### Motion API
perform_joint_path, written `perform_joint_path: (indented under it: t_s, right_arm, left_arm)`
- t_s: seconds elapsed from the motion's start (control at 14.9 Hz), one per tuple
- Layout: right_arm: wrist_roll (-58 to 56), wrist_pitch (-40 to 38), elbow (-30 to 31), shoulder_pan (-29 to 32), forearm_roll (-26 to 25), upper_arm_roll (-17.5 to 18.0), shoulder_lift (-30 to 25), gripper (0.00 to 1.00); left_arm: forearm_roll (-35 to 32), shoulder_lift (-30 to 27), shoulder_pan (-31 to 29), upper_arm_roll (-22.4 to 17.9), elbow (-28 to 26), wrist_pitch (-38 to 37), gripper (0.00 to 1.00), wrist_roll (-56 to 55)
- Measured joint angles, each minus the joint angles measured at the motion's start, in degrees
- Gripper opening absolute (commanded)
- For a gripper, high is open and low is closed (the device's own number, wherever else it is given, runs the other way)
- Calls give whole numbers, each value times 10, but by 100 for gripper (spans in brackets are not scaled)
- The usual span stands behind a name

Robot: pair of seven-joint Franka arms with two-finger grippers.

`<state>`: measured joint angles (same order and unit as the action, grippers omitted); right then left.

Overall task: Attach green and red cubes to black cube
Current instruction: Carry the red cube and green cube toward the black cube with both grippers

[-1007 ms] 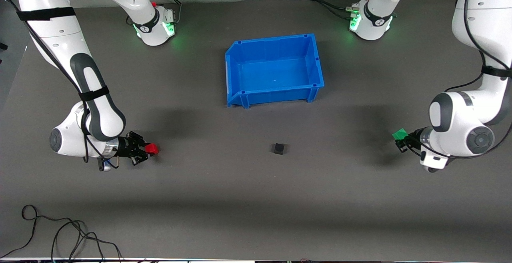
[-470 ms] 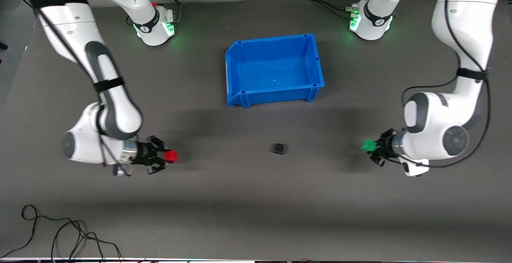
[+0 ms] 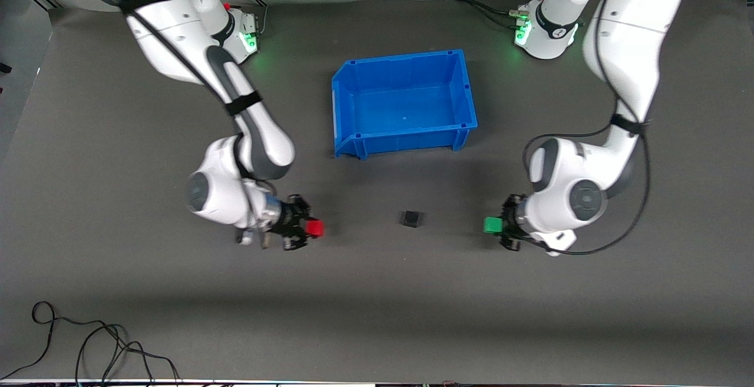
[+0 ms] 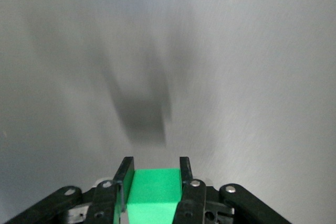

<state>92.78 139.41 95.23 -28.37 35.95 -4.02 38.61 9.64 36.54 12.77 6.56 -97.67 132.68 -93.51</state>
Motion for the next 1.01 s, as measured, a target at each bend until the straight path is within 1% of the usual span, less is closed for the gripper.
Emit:
perform_joint_path:
  t_s: [0.27,0.47,0.74,1.01]
  right_arm:
    - [93,29,-31,-57,0,0,27,27]
    - [157,66,-38,-88,1,0,39,27]
    - [220,113,-39,-126,1,0,55,27]
    - [265,126,-61,-139,1,0,73,27]
  left_arm:
    - [0,19,54,0,16,32,0,-93]
    - [0,40,89,0,22,56,0,-122]
    - [0,56,106,-1,24,93,0,-138]
    - [0,65,110,-1,34,99,0,-148]
